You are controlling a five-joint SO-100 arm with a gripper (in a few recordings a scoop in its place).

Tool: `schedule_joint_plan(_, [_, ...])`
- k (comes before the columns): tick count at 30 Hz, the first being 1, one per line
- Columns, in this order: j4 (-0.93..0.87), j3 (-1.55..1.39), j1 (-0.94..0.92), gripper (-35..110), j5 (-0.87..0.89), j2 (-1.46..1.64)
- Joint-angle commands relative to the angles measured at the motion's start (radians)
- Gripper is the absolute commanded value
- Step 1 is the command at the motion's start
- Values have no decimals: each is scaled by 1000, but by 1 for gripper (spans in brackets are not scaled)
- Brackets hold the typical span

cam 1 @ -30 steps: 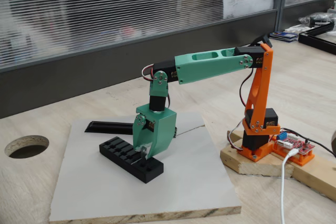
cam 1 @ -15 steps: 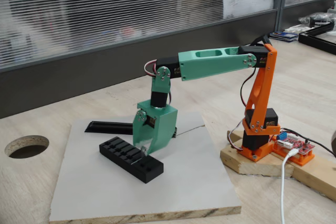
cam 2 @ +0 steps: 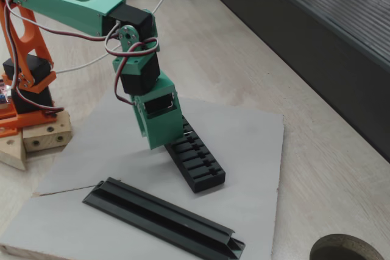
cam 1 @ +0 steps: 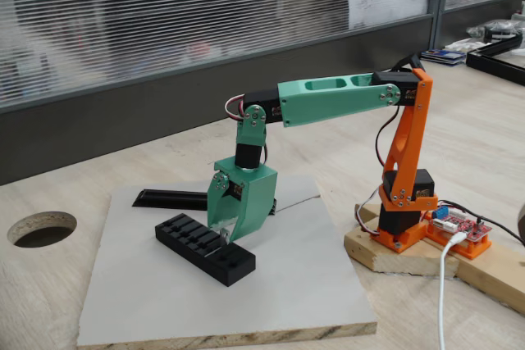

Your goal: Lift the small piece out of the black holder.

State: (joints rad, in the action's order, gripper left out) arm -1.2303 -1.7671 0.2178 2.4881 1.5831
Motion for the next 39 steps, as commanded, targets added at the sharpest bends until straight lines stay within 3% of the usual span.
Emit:
schedule_joint_plan(1, [-6, 12, 20, 31, 9, 23])
schedule_joint_plan(39, [-5, 14, 21, 31, 6, -28])
